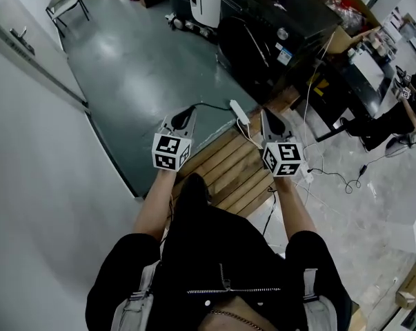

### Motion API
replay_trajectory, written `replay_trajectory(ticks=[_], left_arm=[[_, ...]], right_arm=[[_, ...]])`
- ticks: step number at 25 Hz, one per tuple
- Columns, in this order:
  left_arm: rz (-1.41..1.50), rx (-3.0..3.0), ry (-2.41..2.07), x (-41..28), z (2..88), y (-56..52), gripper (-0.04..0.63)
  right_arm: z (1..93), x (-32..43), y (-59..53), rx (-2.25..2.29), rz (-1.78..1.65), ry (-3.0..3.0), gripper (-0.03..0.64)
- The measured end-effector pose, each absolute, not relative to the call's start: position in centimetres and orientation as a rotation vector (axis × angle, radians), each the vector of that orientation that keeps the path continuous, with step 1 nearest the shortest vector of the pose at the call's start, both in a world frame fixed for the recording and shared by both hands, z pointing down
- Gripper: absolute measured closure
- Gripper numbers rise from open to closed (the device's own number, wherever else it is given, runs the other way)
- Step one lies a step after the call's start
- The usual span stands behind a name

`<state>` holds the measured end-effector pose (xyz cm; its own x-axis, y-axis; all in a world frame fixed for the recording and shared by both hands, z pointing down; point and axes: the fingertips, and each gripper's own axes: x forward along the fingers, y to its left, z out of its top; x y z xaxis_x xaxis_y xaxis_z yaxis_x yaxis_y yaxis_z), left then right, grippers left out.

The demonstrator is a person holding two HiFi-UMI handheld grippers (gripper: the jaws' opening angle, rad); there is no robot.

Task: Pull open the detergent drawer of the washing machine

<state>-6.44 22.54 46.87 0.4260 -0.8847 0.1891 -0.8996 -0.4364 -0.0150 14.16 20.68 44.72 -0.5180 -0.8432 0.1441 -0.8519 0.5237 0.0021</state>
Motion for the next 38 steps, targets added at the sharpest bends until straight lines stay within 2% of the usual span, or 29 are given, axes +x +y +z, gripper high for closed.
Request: replay_trajectory(ticks=[11,22,38], left_arm=[[0.324,2.634,-1.461,-12.3,41.7,12.6,0.578],[0.291,2.647,-1.437,-13.6,39.6,6.7,0.578],[0.294,2.646,-1.457,-13.3,40.5,-8.9,0.578]], right_arm=[[37.5,8.1,12.0,1.57,0.142,-2.579,0.611],[35.6,8.5,7.0,1.62,0.109,-2.542,0.611],[36.7,8.2,-8.9,1.635,0.127,-2.565,0.611]])
